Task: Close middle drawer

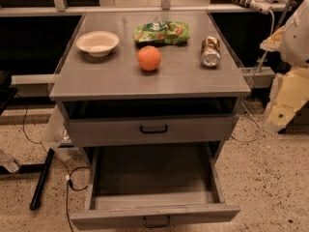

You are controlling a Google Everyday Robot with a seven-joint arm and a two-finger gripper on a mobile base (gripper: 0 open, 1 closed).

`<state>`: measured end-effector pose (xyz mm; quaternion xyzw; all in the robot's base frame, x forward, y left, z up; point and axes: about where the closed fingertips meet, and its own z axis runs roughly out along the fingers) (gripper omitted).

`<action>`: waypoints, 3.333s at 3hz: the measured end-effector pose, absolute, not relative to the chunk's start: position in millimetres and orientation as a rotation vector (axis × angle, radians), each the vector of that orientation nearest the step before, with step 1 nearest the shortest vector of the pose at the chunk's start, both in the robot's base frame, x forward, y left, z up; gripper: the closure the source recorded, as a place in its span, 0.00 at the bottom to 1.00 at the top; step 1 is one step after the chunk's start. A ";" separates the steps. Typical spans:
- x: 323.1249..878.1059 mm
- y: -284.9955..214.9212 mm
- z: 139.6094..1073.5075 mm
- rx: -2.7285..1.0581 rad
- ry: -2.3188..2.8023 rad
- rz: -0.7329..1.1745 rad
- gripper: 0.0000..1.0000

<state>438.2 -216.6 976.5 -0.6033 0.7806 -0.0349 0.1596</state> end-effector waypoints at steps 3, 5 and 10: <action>408.7 -210.1 893.4 -1.748 2.230 0.070 0.00; 365.4 -205.0 752.1 -1.739 2.140 0.270 0.42; 368.3 -193.9 617.2 -1.641 2.184 0.490 1.00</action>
Offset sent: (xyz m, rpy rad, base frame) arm -0.0294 0.0047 -0.0896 0.0795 0.1181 0.0325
